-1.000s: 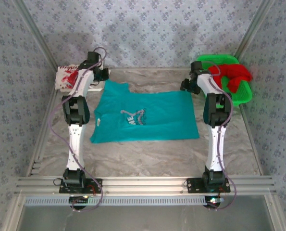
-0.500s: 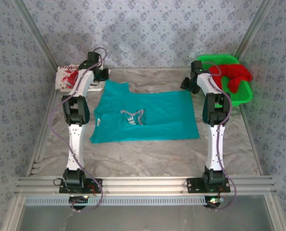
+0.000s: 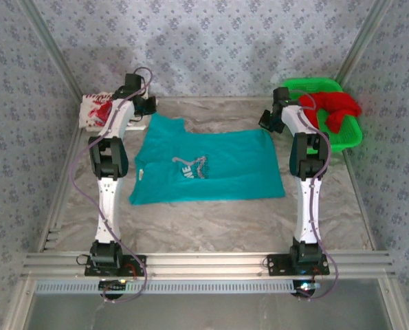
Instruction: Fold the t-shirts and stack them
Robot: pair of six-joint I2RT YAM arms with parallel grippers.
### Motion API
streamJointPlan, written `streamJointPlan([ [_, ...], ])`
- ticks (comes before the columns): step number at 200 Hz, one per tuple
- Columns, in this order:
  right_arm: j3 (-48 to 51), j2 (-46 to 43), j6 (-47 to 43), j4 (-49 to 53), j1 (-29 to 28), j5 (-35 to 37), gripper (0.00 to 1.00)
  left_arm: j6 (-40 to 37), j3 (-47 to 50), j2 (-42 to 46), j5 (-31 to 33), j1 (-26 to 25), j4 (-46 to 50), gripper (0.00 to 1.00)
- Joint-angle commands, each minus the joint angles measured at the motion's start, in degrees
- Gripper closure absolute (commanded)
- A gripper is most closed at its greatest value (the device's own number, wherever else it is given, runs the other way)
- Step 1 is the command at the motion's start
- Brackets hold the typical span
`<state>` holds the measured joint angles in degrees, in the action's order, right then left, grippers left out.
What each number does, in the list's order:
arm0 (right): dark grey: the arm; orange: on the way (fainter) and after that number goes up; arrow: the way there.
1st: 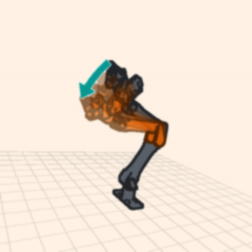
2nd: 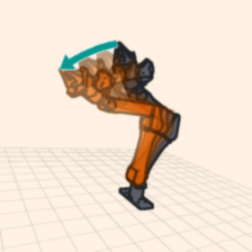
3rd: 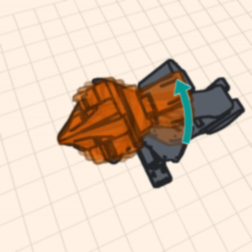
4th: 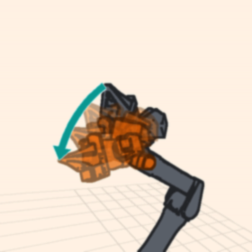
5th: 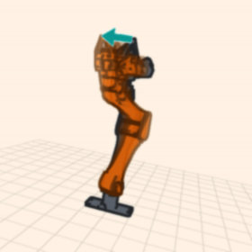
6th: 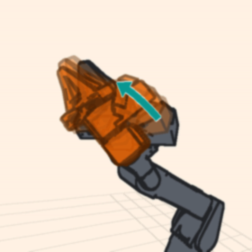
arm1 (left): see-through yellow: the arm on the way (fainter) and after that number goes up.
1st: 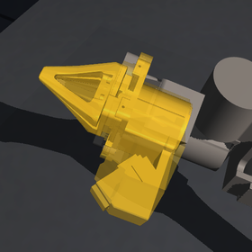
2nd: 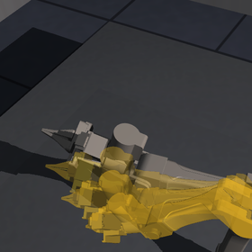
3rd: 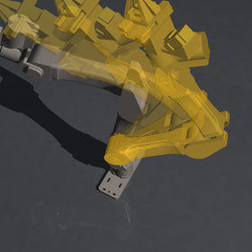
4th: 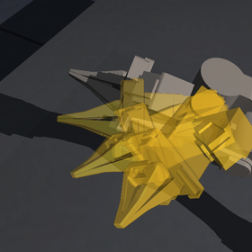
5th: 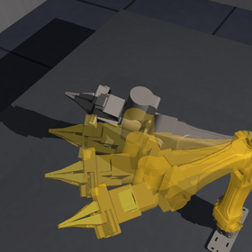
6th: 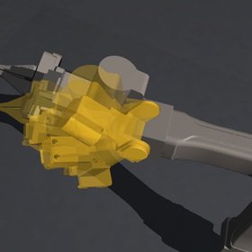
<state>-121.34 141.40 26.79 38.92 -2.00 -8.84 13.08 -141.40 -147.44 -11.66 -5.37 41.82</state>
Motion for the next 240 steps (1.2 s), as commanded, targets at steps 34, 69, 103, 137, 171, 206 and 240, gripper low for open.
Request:
streamJointPlan([
  [34,5.6,-8.9,-0.4,-8.2,-0.4,0.7,1.00,-5.3,2.5,6.3,-2.8,-0.4,-3.6,1.00],
  [69,13.1,-13.9,-3.4,-16.2,-0.5,-1.1,1.00,-8.0,21.1,17.2,-4.1,-0.3,-17.1,1.00],
  [103,22.1,-18.8,-5.3,-22.5,-0.6,-1.7,1.00,-9.1,36.7,25.4,-3.1,-0.2,-25.6,1.00],
  [137,28.2,-22.2,-5.7,-25.8,-0.5,-0.8,1.00,-12.3,41.6,29.1,-2.5,-0.2,-27.4,1.00],
  [171,30.4,-24.4,-5.2,-29.2,-0.4,-1.9,1.00,-13.0,43.4,32.4,-2.2,-0.7,-28.9,1.00],
  [206,35.2,-28.5,-4.9,-30.5,-0.9,-0.9,1.00,-11.4,56.0,40.7,0.6,-1.7,-34.9,1.00],
  [240,42.9,-33.0,-4.1,-34.1,-1.1,0.6,1.00,-8.2,68.5,47.5,-0.4,-1.9,-41.2,1.00],
])
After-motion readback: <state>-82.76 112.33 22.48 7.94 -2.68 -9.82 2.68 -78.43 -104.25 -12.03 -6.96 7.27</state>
